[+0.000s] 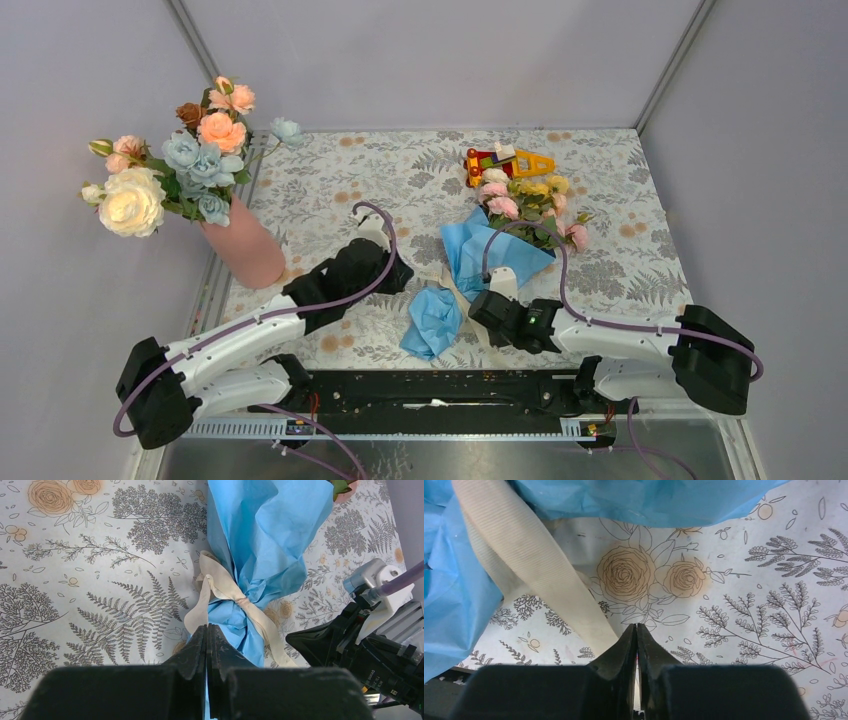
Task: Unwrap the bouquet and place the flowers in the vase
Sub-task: Untie the ribbon from the wrapping paper.
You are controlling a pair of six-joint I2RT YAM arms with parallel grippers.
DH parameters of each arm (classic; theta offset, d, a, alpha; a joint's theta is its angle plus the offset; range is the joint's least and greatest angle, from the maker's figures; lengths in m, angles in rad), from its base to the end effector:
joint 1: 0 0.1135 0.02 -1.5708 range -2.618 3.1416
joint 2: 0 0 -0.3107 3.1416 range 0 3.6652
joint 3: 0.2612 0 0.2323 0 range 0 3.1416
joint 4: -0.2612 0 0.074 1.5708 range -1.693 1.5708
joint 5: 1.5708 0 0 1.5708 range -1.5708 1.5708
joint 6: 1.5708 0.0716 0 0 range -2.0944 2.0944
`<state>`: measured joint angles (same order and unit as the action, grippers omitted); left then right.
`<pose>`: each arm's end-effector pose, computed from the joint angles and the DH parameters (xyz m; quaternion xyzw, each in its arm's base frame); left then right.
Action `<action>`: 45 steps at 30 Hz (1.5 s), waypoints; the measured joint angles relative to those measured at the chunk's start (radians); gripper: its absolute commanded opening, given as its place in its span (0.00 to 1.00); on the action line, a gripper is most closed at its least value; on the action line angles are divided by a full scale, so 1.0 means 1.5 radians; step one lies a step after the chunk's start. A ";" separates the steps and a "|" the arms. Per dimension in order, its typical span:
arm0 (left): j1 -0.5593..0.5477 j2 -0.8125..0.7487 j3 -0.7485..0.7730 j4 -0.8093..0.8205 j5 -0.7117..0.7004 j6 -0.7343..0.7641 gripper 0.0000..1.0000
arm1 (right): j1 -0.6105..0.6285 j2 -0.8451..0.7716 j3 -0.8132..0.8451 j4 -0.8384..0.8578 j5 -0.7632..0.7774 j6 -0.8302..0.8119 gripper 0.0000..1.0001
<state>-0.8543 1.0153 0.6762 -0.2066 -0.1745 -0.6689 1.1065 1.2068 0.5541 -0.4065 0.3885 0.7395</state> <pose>0.1481 -0.1512 0.2844 0.0378 0.8684 -0.2822 0.4060 0.1106 0.1602 0.1929 -0.1252 0.9422 0.0853 0.2987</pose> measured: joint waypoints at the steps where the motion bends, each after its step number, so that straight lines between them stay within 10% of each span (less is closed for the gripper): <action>1: 0.002 0.000 0.000 0.000 0.001 -0.001 0.00 | 0.000 0.000 0.000 -0.003 0.006 0.001 0.08; 14: 0.015 -0.010 -0.011 0.003 0.005 -0.004 0.00 | 0.001 -0.141 -0.052 0.073 -0.069 -0.022 0.45; 36: 0.019 -0.022 -0.018 0.000 0.009 -0.008 0.00 | 0.001 -0.018 -0.036 0.110 -0.095 -0.066 0.52; 45: 0.021 -0.021 -0.018 0.001 0.010 -0.011 0.00 | 0.003 -0.001 -0.036 0.106 -0.090 -0.040 0.33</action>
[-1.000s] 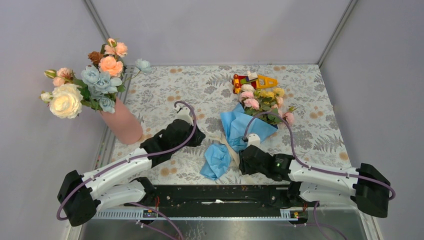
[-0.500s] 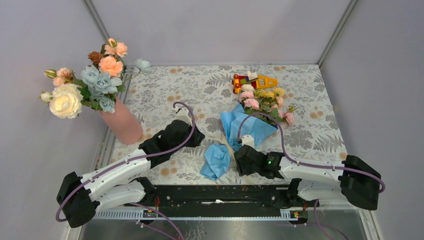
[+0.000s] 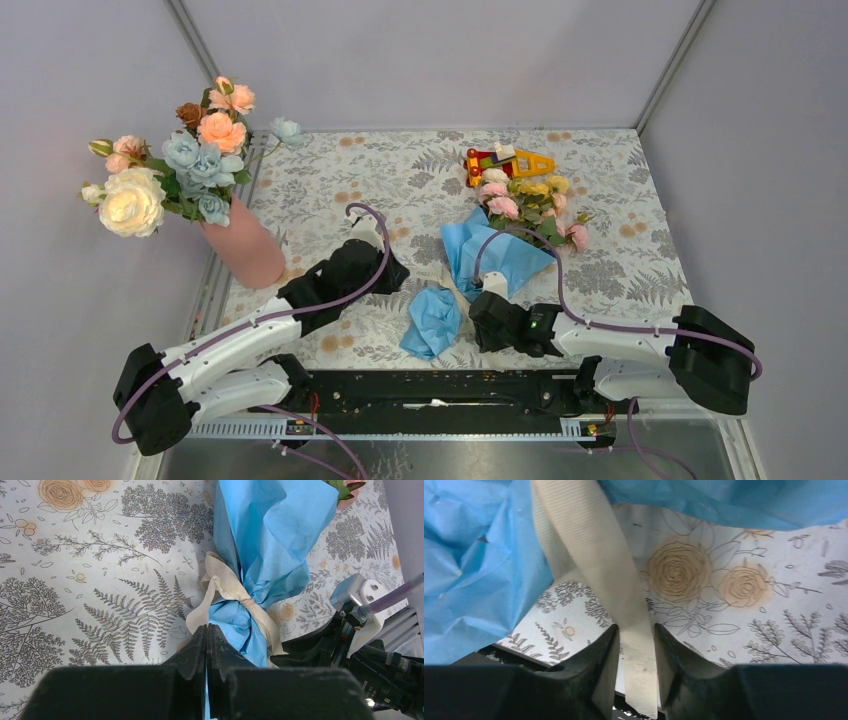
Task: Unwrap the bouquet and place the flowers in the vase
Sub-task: Untie the ribbon from the wrapping paper.
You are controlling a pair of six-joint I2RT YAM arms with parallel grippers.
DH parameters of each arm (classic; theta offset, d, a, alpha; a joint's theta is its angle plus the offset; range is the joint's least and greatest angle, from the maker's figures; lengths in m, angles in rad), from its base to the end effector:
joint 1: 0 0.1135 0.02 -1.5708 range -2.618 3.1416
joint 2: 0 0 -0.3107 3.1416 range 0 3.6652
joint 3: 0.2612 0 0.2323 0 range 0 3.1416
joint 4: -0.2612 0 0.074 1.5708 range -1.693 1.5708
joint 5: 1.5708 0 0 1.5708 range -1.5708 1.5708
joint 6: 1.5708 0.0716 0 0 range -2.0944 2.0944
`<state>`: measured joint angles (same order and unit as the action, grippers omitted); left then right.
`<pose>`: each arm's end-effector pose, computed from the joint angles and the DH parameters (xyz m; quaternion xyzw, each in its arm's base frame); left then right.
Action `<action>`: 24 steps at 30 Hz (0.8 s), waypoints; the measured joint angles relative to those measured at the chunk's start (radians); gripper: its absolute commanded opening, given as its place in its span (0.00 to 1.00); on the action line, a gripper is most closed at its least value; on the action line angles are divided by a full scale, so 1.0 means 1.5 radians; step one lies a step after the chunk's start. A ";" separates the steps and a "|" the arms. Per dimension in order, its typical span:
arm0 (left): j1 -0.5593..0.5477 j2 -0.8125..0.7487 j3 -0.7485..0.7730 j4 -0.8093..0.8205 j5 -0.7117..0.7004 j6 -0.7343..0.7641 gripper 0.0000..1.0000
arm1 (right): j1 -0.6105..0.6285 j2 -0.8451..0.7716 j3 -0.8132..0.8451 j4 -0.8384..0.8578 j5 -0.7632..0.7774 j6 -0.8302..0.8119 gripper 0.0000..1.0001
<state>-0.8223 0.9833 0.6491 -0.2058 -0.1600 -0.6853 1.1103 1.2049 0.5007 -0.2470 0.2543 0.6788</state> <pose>0.1469 -0.1414 0.2808 0.0201 0.8680 -0.2856 0.4058 0.1059 0.1729 0.1874 -0.1645 0.9311 0.1603 0.2835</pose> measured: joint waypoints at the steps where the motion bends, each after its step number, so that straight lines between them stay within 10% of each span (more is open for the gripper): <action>1: 0.000 0.000 0.000 0.000 0.000 -0.001 0.00 | 0.000 0.000 0.000 -0.005 0.004 0.003 0.27; 8: 0.002 0.000 0.000 0.003 0.001 -0.003 0.00 | 0.002 -0.012 -0.001 -0.042 0.052 0.057 0.00; 24: 0.032 0.001 -0.001 0.014 0.004 -0.006 0.00 | -0.019 -0.062 0.009 -0.100 0.140 0.066 0.00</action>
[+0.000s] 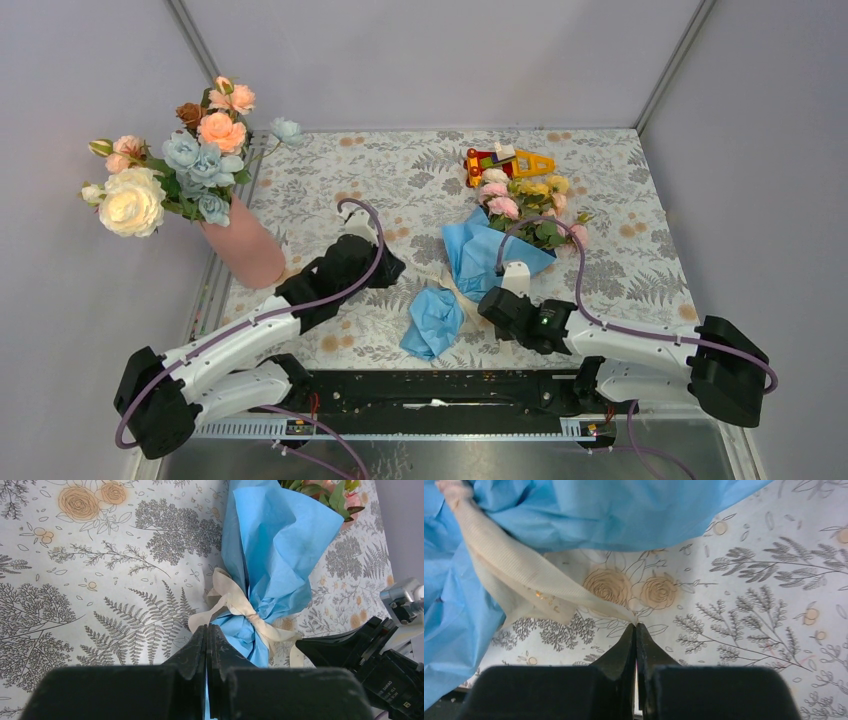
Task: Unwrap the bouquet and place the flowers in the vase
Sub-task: Untie the ribbon from the wrapping paper.
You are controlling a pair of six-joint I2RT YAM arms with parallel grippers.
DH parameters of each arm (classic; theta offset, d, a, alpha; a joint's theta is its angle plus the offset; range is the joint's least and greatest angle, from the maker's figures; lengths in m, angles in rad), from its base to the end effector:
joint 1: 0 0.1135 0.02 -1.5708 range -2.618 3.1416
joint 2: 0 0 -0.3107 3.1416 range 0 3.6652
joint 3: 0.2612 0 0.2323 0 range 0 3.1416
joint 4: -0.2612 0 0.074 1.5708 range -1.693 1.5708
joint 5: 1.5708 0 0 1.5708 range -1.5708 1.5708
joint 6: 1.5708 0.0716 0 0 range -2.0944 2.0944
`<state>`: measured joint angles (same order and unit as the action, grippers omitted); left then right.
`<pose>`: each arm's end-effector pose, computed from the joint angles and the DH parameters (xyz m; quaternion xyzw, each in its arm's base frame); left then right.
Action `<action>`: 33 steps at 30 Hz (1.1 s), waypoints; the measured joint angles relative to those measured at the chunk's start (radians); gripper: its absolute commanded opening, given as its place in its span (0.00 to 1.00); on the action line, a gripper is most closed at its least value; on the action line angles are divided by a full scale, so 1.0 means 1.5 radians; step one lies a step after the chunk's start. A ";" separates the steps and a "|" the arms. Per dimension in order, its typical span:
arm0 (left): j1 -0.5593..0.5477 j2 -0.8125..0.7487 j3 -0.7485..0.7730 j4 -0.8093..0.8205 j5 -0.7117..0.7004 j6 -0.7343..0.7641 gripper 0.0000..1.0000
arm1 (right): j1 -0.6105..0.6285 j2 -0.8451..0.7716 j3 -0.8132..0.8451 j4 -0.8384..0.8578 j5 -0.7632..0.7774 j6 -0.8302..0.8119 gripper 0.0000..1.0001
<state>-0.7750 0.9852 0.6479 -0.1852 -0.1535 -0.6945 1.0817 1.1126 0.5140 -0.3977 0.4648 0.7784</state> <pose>0.1544 -0.1359 0.2825 -0.0036 0.8640 -0.2853 0.4148 0.1114 0.1410 0.1994 -0.0765 0.9324 0.0890 0.3419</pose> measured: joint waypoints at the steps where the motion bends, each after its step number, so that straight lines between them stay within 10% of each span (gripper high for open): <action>1: 0.003 -0.001 -0.001 0.001 -0.001 -0.003 0.00 | -0.004 0.000 0.004 -0.008 0.006 0.000 0.00; 33: 0.080 -0.029 -0.048 0.013 -0.022 -0.044 0.00 | -0.116 -0.079 -0.002 -0.031 0.033 -0.020 0.00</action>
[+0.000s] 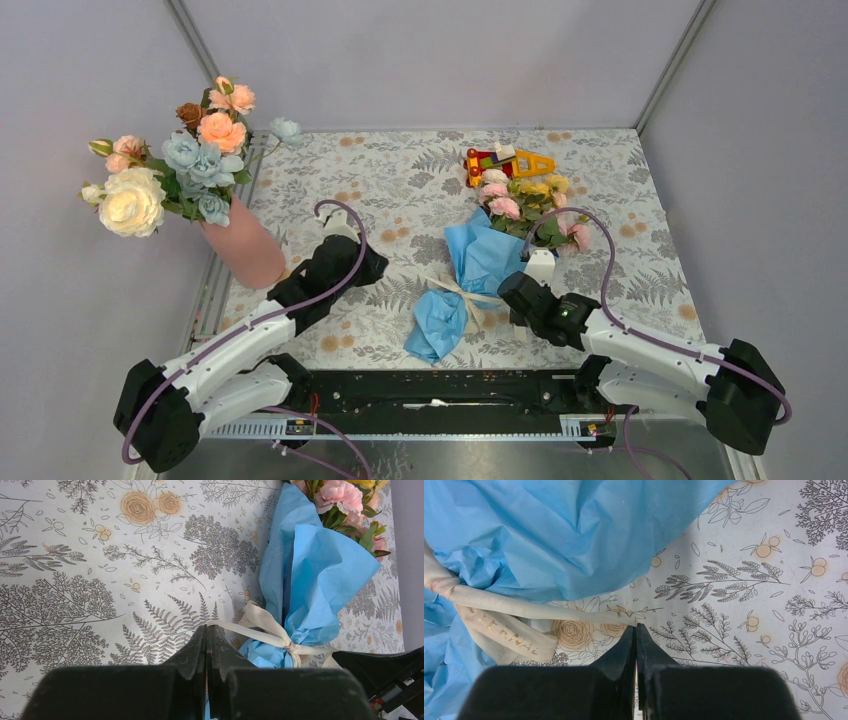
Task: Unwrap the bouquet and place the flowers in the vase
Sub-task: Untie the ribbon from the wrapping paper.
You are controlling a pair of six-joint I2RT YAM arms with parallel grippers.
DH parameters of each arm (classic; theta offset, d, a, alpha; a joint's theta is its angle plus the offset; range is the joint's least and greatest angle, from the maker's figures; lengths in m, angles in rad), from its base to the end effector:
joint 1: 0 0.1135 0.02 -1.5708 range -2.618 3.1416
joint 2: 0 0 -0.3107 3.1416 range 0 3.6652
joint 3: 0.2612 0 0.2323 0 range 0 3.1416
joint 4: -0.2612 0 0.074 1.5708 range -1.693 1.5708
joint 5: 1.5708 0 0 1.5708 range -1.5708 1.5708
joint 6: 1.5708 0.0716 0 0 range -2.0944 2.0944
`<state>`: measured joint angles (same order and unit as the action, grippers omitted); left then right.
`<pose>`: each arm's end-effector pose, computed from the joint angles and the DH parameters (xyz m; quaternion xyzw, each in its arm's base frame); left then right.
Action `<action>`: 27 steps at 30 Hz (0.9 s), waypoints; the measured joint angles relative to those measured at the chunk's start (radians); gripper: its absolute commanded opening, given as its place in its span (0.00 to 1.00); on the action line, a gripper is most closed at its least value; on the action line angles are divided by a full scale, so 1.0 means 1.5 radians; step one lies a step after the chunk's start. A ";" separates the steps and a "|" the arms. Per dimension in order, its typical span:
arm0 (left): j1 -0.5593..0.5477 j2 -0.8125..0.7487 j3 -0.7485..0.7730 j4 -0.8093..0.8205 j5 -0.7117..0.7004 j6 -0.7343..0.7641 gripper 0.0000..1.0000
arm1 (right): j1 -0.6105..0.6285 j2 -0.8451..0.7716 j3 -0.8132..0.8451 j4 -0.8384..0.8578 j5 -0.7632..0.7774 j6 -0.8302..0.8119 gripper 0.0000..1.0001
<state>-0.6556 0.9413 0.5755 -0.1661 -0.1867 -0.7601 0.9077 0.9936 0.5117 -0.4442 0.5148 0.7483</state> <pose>0.1607 -0.1068 0.2672 -0.0913 0.8607 -0.2599 0.4281 0.1257 0.1036 0.2141 0.0074 0.9208 0.0623 0.3851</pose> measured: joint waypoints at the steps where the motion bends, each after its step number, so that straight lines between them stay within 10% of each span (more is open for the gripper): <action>1: 0.002 0.000 0.000 0.000 0.000 0.000 0.00 | -0.003 -0.002 -0.002 0.000 0.000 0.000 0.00; 27: 0.049 -0.001 -0.025 0.002 0.011 0.003 0.00 | -0.081 -0.079 -0.036 -0.001 -0.008 0.001 0.00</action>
<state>-0.5823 0.9398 0.5385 -0.1638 -0.1707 -0.7563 0.7868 0.8757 0.4576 -0.4450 0.5026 0.7490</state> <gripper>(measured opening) 0.010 0.015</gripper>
